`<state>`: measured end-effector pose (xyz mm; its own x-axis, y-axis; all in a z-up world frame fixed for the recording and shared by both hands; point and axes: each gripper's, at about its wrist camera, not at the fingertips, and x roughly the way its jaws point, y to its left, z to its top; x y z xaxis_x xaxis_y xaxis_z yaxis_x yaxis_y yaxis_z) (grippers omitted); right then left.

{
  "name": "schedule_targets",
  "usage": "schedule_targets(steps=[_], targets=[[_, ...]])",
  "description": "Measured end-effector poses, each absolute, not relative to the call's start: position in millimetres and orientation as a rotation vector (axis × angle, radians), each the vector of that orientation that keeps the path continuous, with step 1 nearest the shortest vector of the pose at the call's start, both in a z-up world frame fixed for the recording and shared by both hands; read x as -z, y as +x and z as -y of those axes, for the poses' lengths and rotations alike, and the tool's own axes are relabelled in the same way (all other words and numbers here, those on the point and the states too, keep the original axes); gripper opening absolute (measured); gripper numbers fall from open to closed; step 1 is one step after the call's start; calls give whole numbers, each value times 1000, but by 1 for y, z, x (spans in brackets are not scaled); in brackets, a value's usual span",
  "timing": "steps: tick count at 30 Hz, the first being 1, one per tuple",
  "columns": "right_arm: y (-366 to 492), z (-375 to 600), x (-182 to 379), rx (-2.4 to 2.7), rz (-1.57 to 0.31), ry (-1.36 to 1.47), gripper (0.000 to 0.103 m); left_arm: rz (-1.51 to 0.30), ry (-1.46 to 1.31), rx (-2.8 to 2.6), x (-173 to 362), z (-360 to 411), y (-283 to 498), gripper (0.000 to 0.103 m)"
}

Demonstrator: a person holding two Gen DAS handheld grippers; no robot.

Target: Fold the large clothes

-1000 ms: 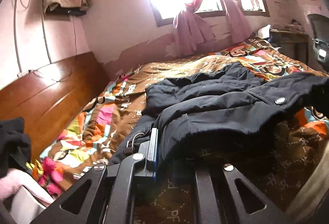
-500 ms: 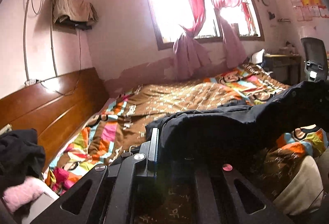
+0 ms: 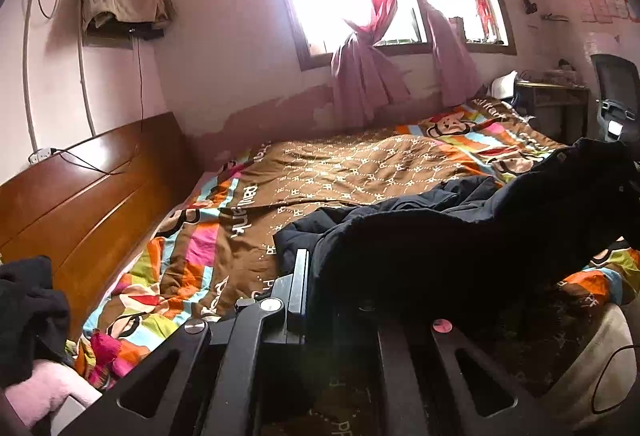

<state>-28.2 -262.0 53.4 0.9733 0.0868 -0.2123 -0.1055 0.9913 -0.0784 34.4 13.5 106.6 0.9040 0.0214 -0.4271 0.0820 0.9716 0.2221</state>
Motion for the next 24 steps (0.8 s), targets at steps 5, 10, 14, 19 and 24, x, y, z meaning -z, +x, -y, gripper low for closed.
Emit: schedule_targets(steps=[5,10,14,19,24], targets=[[-5,259,-56,-89,-210,-122,7,-426,264,6,-106,-9,52,7],[34,263,-60,-59,-236,-94,7,-394,322,0,-106,5,81,7],[80,270,-62,-45,-258,-87,7,-391,331,14,-108,13,122,7],[143,281,-59,-46,-308,-68,7,-361,424,11,-96,32,180,8],[221,295,-40,-69,-406,-56,7,-394,512,29,-71,47,243,8]])
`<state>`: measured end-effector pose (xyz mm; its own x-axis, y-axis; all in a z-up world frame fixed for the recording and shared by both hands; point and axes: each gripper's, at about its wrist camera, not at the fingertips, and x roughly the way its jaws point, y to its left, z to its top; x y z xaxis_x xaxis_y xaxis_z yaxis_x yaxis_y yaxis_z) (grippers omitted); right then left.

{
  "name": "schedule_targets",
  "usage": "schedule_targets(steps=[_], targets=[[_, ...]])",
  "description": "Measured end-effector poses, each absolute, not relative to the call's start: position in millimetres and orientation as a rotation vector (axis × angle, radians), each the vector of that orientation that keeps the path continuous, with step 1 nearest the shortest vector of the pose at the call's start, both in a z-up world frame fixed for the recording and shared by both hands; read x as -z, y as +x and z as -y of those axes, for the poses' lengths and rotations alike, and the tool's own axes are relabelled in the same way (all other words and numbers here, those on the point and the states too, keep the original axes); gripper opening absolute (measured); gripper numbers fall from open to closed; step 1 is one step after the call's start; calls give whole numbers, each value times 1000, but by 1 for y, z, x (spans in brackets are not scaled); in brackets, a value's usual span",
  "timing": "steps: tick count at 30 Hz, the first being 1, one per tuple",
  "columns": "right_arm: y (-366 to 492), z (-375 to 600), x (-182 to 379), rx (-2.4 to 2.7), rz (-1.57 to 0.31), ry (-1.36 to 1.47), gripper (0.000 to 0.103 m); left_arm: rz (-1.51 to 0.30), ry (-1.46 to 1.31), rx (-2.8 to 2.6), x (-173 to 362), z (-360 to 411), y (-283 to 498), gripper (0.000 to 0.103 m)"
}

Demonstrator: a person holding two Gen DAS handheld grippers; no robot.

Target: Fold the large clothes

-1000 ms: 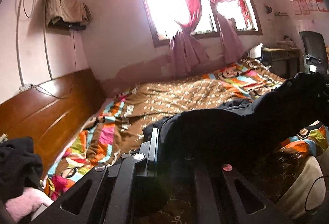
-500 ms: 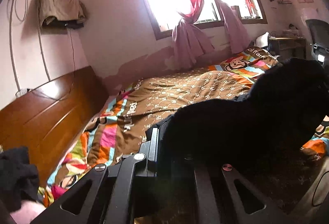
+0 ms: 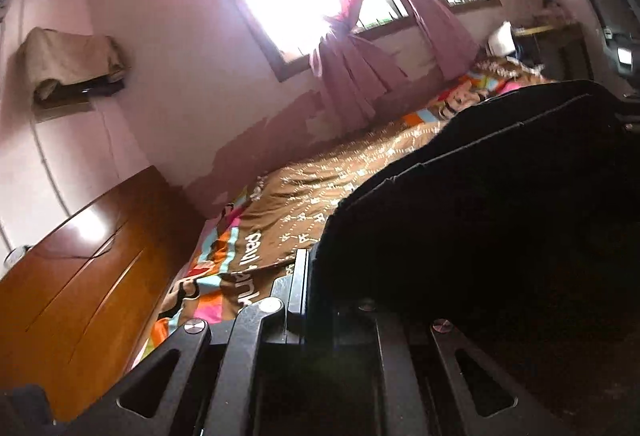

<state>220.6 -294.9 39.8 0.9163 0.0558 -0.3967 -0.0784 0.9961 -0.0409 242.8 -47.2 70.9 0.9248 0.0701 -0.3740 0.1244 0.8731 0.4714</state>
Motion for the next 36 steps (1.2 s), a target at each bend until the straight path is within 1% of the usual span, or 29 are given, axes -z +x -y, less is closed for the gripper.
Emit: schedule_targets(steps=[4,9,11,14,16,17,18,19,20,21,22,23,24,25,26,28,30,32,36], targets=[[275,296,-19,-72,-481,-81,7,-434,556,33,-45,55,288,8],[324,292,6,-86,-572,-120,7,-589,467,68,-15,47,338,8],[334,285,15,-86,-590,-154,7,-635,425,80,-4,43,352,11],[345,278,27,-81,-608,-179,7,-645,398,102,4,37,359,16],[350,277,32,-77,-615,-185,7,-631,398,95,7,35,360,34],[352,277,35,-73,-621,-189,8,-627,397,99,8,33,362,39],[353,276,38,-70,-624,-191,8,-625,389,114,9,32,362,49],[354,277,40,-71,-628,-186,12,-617,371,132,6,30,360,51],[350,278,40,-77,-627,-172,17,-601,343,162,2,27,359,52],[352,282,41,-79,-627,-160,20,-590,326,181,-2,27,358,57],[352,284,41,-71,-631,-151,31,-579,312,188,-6,25,355,66],[353,286,42,-58,-635,-147,44,-566,298,187,-11,23,352,71],[354,290,41,-34,-637,-139,50,-550,278,185,-17,19,348,77],[354,294,39,-15,-633,-124,61,-537,258,187,-22,16,344,78],[352,299,35,-6,-623,-99,70,-531,245,185,-25,12,341,79],[347,310,28,1,-605,-54,77,-520,236,169,-30,6,333,81],[334,320,18,15,-562,-15,79,-512,244,163,-32,1,324,81],[318,327,5,42,-506,-5,86,-517,252,156,-29,-4,313,82],[296,342,-11,52,-459,42,87,-553,218,165,-21,-13,293,82]])
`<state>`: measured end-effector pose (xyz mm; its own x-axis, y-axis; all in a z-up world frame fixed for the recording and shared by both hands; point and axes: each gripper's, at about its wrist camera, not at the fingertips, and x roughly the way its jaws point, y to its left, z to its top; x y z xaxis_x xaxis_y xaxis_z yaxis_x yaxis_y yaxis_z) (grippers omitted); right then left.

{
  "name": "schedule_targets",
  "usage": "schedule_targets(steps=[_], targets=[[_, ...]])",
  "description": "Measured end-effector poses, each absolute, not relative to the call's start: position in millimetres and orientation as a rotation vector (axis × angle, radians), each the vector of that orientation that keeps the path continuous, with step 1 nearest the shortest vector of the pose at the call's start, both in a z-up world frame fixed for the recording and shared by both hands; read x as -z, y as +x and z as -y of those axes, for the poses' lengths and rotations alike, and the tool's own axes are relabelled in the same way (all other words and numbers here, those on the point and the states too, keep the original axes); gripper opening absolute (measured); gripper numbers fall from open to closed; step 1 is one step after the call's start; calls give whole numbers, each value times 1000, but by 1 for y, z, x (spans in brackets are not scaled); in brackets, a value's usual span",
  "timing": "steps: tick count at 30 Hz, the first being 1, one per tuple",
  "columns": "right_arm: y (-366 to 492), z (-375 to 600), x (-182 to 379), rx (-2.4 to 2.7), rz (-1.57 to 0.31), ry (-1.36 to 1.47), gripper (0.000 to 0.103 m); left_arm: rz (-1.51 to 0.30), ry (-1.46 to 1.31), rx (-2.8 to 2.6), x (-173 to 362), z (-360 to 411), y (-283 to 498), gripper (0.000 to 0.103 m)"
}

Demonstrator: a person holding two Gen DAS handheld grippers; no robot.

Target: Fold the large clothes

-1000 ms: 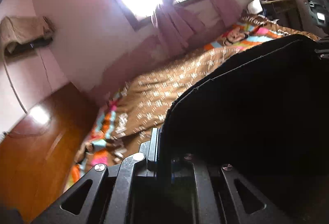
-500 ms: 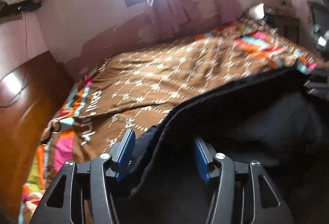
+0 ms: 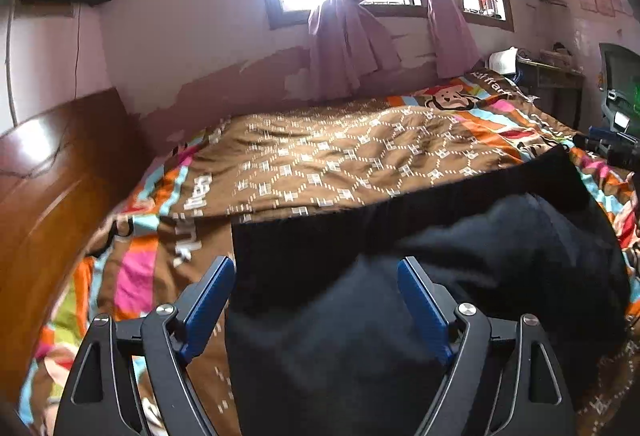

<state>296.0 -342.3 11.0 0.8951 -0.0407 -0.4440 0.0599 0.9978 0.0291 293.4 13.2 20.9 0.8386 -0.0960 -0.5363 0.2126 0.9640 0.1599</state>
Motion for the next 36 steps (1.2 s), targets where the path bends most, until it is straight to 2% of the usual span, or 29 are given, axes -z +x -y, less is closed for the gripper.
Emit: schedule_targets(steps=[4,9,16,19,21,24,36], targets=[[274,338,-5,-63,-508,102,88,-603,158,202,-3,-20,274,82],[246,313,36,-236,-655,131,90,-679,142,198,25,-24,261,82],[231,289,86,-292,-747,184,90,-735,84,268,42,-24,263,84],[245,278,99,-215,-745,69,102,-737,108,279,46,-12,272,91],[261,277,101,-198,-725,27,102,-739,143,257,49,0,285,93],[291,287,100,-183,-700,41,102,-763,134,221,51,9,311,102],[380,331,91,-65,-711,39,102,-779,-8,179,52,-8,386,103]])
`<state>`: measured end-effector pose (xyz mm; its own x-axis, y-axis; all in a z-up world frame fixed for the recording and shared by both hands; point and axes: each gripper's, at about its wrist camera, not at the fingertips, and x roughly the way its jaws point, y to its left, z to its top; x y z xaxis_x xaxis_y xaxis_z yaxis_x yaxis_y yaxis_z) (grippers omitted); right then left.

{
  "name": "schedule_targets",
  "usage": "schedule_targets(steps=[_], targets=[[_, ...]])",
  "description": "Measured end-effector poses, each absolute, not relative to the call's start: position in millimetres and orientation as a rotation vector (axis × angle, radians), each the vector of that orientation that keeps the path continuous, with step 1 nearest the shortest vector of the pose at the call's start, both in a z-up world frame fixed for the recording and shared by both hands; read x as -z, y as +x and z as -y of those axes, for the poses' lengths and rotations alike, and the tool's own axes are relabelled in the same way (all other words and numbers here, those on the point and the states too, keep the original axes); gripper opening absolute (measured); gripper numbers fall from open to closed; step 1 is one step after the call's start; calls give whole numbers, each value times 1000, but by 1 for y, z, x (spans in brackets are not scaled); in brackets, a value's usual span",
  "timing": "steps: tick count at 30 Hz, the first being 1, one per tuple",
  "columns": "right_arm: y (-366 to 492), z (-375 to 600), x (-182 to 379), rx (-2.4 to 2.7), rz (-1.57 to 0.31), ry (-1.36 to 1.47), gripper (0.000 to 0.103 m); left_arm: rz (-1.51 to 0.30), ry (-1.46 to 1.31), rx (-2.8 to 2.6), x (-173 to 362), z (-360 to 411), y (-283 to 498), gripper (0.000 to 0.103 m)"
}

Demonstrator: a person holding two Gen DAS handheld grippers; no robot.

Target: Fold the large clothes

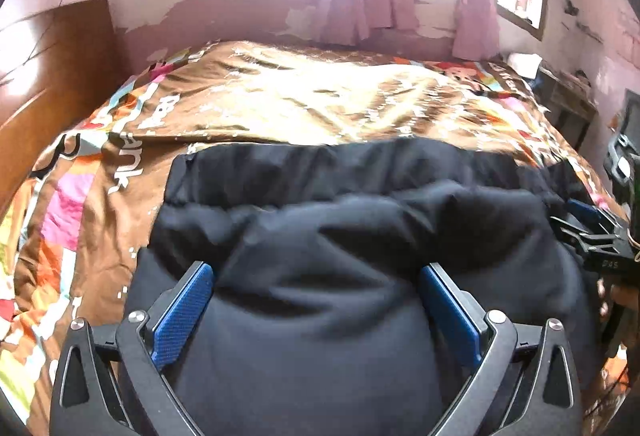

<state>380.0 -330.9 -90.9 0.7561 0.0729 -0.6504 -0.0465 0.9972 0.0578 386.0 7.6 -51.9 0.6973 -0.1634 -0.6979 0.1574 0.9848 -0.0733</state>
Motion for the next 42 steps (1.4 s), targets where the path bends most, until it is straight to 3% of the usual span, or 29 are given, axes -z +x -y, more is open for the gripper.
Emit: schedule_targets(steps=[3,14,42], targets=[[401,341,101,-115,-753,111,102,-843,-111,173,65,-23,412,103],[414,348,140,-204,-689,252,103,-811,-147,127,92,-27,430,103],[405,347,143,-196,-606,259,102,-769,-142,106,97,-25,432,103]])
